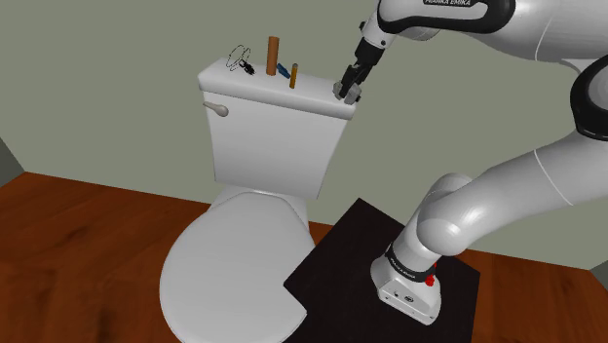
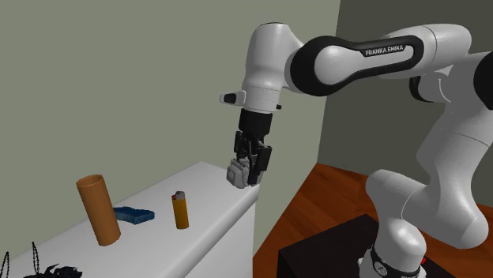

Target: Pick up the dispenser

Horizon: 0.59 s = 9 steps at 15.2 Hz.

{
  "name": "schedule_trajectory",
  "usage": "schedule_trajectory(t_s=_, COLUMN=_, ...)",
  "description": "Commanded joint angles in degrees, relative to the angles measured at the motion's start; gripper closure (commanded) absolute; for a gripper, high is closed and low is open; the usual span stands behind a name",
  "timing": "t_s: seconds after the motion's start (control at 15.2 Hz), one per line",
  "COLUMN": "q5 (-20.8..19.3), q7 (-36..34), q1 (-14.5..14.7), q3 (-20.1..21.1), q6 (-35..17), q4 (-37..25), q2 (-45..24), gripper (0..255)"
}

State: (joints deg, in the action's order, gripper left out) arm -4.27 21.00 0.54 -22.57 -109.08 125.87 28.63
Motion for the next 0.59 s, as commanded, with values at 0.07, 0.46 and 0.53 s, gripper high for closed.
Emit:
schedule_trajectory(t_s=0.07, q5=0.1, q7=-0.1, q1=0.1, q3=0.2, q6=1.6, q4=-1.6, q2=-0.2, gripper=255)
schedule_trajectory(t_s=0.46, q5=0.5, q7=-0.3, q1=0.4, q3=0.5, q6=6.0, q4=-6.8, q2=-0.8, gripper=255)
schedule_trajectory(t_s=0.53, q5=0.6, q7=-0.3, q1=0.5, q3=0.6, q6=6.8, q4=-7.7, q2=-1.0, gripper=255)
